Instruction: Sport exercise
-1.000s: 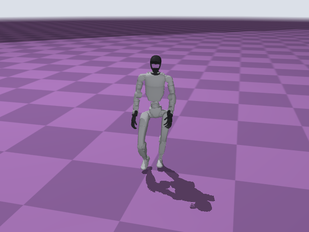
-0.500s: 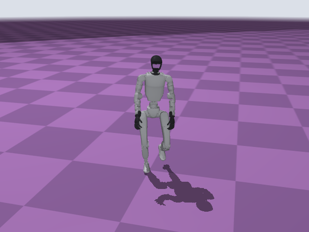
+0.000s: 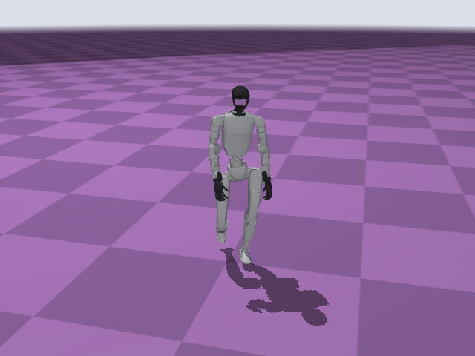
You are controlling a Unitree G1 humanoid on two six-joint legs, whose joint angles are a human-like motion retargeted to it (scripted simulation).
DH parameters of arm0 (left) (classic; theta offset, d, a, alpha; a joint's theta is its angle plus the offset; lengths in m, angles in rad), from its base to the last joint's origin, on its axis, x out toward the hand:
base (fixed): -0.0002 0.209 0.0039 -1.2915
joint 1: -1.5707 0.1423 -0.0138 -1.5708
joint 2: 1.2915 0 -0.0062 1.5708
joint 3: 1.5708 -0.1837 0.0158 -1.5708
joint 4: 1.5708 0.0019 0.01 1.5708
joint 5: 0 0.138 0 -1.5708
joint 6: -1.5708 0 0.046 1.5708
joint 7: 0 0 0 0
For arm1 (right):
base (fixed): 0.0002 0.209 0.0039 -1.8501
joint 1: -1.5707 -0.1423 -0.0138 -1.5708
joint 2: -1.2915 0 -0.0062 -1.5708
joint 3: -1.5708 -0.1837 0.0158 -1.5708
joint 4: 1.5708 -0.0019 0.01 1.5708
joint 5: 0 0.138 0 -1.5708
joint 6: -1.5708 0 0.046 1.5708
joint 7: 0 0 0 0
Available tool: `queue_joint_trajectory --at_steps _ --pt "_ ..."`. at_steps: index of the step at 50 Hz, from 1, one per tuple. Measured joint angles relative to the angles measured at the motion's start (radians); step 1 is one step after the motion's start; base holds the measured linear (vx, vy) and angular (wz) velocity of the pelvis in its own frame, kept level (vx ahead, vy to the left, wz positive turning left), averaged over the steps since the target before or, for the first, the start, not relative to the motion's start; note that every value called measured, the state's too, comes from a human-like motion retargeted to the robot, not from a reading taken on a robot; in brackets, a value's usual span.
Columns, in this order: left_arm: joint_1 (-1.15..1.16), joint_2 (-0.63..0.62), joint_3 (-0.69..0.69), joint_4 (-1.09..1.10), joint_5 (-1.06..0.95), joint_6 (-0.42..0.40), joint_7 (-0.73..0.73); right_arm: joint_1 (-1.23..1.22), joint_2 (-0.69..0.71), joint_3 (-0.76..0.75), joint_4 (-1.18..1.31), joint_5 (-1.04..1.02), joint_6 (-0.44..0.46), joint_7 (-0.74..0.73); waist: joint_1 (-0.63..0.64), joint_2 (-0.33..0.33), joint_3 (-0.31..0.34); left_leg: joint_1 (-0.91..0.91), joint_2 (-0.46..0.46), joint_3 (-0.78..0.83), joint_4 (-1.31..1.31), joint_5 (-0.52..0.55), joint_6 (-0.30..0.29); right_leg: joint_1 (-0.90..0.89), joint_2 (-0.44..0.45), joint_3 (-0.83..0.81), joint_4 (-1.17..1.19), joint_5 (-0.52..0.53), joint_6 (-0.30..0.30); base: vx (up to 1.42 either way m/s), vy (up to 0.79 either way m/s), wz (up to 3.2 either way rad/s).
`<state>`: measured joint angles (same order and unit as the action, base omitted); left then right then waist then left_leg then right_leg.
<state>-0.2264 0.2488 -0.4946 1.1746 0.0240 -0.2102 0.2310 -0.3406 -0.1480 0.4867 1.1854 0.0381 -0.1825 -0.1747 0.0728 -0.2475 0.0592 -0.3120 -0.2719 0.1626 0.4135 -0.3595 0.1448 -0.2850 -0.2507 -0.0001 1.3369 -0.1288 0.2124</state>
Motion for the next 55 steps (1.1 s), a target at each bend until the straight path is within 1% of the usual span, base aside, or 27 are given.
queue_joint_trajectory --at_steps 2,3,5,8,10,13,15,18,20,22,25,27,28,30,32,35,37,40,42,45,47,49,52,53,55 --pt "-0.055 0.009 0.013 -0.033 -0.023 -0.005 0.02 0.044 -0.006 -0.004 0.025 -0.009 0.011 0.011 -0.019 0.01 0.013 0.069 -0.002 -0.019 -0.036 -0.016 -0.001 -0.067 -0.021 -0.013 0.061 -0.052 -0.036 -0.02 0.04 0.22" --pt "-0.088 0.014 0.023 -0.048 -0.036 -0.004 0.029 0.06 -0.014 -0.009 0.036 -0.014 0.016 0.016 -0.027 0.024 0.023 0.113 0.004 -0.031 -0.072 -0.016 -0.005 -0.1 -0.022 -0.022 0.067 -0.083 -0.056 -0.02 0.04 0.23" --pt "-0.129 0.019 0.035 -0.077 -0.054 -0.009 0.051 0.11 -0.023 -0.02 0.055 -0.023 0.022 0.014 -0.053 0.03 0.034 0.179 -0.001 -0.048 -0.098 -0.031 -0.012 -0.16 -0.039 -0.035 0.048 -0.159 -0.085 -0.02 0.02 0.33" --pt "-0.204 0.027 0.058 -0.117 -0.071 -0.011 0.073 0.157 -0.047 -0.05 0.074 -0.024 0.033 0.014 -0.082 0.074 0.061 0.31 0.029 -0.08 -0.202 -0.025 -0.032 -0.223 -0.008 -0.074 -0.127 -0.21 -0.107 -0.01 0.01 0.33" --pt "-0.238 0.029 0.063 -0.138 -0.072 -0.018 0.086 0.193 -0.058 -0.07 0.085 -0.014 0.039 0.01 -0.098 0.094 0.072 0.376 0.045 -0.096 -0.242 -0.03 -0.043 -0.249 0.02 -0.091 -0.288 -0.211 -0.098 -0.01 -0.01 0.42" --pt "-0.27 0.031 0.06 -0.159 -0.054 -0.028 0.088 0.237 -0.071 -0.095 0.095 -0.001 0.042 0.003 -0.111 0.128 0.075 0.443 0.083 -0.112 -0.265 -0.048 -0.057 -0.249 0.105 -0.08 -0.616 -0.165 -0.061 -0.01 -0.01 0.38" --pt "-0.281 0.031 0.054 -0.167 -0.039 -0.036 0.087 0.257 -0.077 -0.108 0.099 -0.002 0.041 0.0 -0.111 0.15 0.069 0.461 0.112 -0.116 -0.235 -0.077 -0.068 -0.229 0.159 -0.066 -0.813 -0.13 -0.043 -0.01 -0.02 0.3" --pt "-0.26 0.019 0.039 -0.163 -0.016 -0.042 0.081 0.276 -0.074 -0.112 0.104 -0.004 0.037 -0.008 -0.109 0.157 0.065 0.472 0.128 -0.129 -0.103 -0.133 -0.082 -0.215 0.19 -0.054 -0.822 -0.109 -0.046 0.0 -0.04 0.25" --pt "-0.222 0.006 0.031 -0.146 -0.005 -0.041 0.077 0.273 -0.071 -0.111 0.111 0.0 0.033 -0.02 -0.106 0.171 0.067 0.454 0.153 -0.133 0.051 -0.158 -0.1 -0.198 0.213 -0.06 -0.759 -0.093 -0.063 0.01 -0.05 0.23" --pt "-0.166 -0.011 0.025 -0.118 0.0 -0.039 0.071 0.253 -0.064 -0.105 0.11 0.007 0.025 -0.041 -0.099 0.193 0.068 0.39 0.198 -0.121 0.282 -0.135 -0.129 -0.183 0.243 -0.071 -0.686 -0.102 -0.094 0.0 -0.06 0.21" --pt "-0.074 -0.036 0.006 -0.065 0.025 -0.023 0.047 0.208 -0.059 -0.085 0.082 0.011 0.012 -0.076 -0.078 0.23 0.063 0.224 0.299 -0.083 0.685 -0.013 -0.163 -0.16 0.293 -0.086 -0.625 -0.157 -0.154 -0.02 -0.06 0.17" --pt "-0.031 -0.043 -0.011 -0.021 0.056 -0.006 0.015 0.156 -0.065 -0.071 0.046 0.006 0.004 -0.096 -0.058 0.241 0.052 0.092 0.363 -0.061 0.88 0.031 -0.148 -0.142 0.314 -0.087 -0.635 -0.187 -0.181 -0.02 -0.06 0.12" --pt "-0.01 -0.043 -0.022 0.001 0.072 0.001 -0.002 0.129 -0.068 -0.065 0.027 0.004 -0.001 -0.106 -0.045 0.24 0.05 0.035 0.386 -0.049 0.949 0.035 -0.136 -0.127 0.317 -0.083 -0.644 -0.201 -0.188 -0.03 -0.05 0.07" --pt "0.034 -0.039 -0.041 0.039 0.105 0.011 -0.032 0.069 -0.075 -0.054 -0.011 -0.001 -0.01 -0.124 -0.02 0.23 0.047 -0.068 0.418 -0.026 1.031 0.021 -0.112 -0.087 0.32 -0.068 -0.671 -0.221 -0.192 0.0 0.0 0.0" --pt "0.077 -0.029 -0.048 0.069 0.132 0.013 -0.056 0.008 -0.081 -0.049 -0.051 -0.006 -0.016 -0.139 0.003 0.215 0.045 -0.156 0.425 -0.009 1.024 0.0 -0.1 -0.035 0.318 -0.051 -0.714 -0.23 -0.185 0.0 0.0 0.0" --pt "0.142 -0.015 -0.041 0.098 0.15 0.012 -0.079 -0.074 -0.093 -0.049 -0.115 -0.005 -0.029 -0.16 0.032 0.195 0.045 -0.248 0.415 0.021 0.887 -0.021 -0.097 0.048 0.312 -0.027 -0.767 -0.246 -0.17 0.0 0.0 0.0" --pt "0.179 -0.011 -0.027 0.107 0.15 0.011 -0.085 -0.118 -0.099 -0.054 -0.155 -0.005 -0.042 -0.175 0.045 0.185 0.043 -0.28 0.39 0.037 0.712 -0.013 -0.11 0.096 0.301 -0.021 -0.793 -0.259 -0.16 0.0 0.0 0.0" --pt "0.216 -0.011 -0.006 0.115 0.148 0.007 -0.08 -0.177 -0.103 -0.058 -0.194 -0.016 -0.059 -0.197 0.052 0.165 0.034 -0.288 0.319 0.055 0.362 0.028 -0.135 0.157 0.267 -0.027 -0.828 -0.281 -0.144 -0.01 0.02 0.23" --pt "0.225 -0.012 0.001 0.118 0.144 0.006 -0.071 -0.199 -0.101 -0.057 -0.204 -0.024 -0.064 -0.202 0.049 0.147 0.023 -0.268 0.264 0.058 0.156 0.052 -0.139 0.173 0.236 -0.036 -0.812 -0.304 -0.133 -0.01 0.03 0.21" --pt "0.226 -0.016 0.005 0.123 0.134 0.009 -0.06 -0.201 -0.09 -0.048 -0.206 -0.031 -0.066 -0.195 0.044 0.123 0.008 -0.257 0.218 0.063 0.086 0.066 -0.117 0.176 0.2 -0.037 -0.716 -0.348 -0.121 0.0 0.0 0.0" --pt "0.203 -0.015 0.006 0.126 0.126 0.013 -0.05 -0.186 -0.076 -0.037 -0.189 -0.036 -0.06 -0.174 0.038 0.095 0.006 -0.244 0.185 0.07 0.106 0.082 -0.094 0.164 0.163 -0.034 -0.612 -0.345 -0.099 0.02 0.04 0.23" --pt "0.172 -0.012 0.009 0.121 0.111 0.016 -0.038 -0.159 -0.059 -0.022 -0.162 -0.041 -0.049 -0.147 0.028 0.064 0.007 -0.227 0.15 0.076 0.131 0.08 -0.071 0.133 0.118 -0.033 -0.476 -0.287 -0.066 0.01 0.05 0.31" --pt "0.109 -0.004 0.016 0.092 0.082 0.015 -0.012 -0.109 -0.039 0.003 -0.115 -0.051 -0.03 -0.1 0.01 0.028 0.014 -0.188 0.1 0.075 0.142 0.056 -0.04 0.045 0.049 -0.037 -0.225 -0.117 -0.017 0.0 0.05 0.31" --pt "0.08 0.002 0.019 0.076 0.071 0.015 -0.002 -0.096 -0.035 0.009 -0.1 -0.055 -0.023 -0.083 0.004 0.021 0.019 -0.171 0.087 0.072 0.132 0.051 -0.034 0.005 0.03 -0.037 -0.144 -0.06 -0.009 -0.01 0.05 0.27" --pt "0.023 0.014 0.024 0.04 0.052 0.011 0.017 -0.063 -0.033 0.018 -0.077 -0.063 -0.01 -0.056 -0.012 0.016 0.03 -0.135 0.07 0.06 0.119 0.033 -0.026 -0.069 0.002 -0.039 -0.009 0.002 -0.011 -0.02 0.05 0.3"
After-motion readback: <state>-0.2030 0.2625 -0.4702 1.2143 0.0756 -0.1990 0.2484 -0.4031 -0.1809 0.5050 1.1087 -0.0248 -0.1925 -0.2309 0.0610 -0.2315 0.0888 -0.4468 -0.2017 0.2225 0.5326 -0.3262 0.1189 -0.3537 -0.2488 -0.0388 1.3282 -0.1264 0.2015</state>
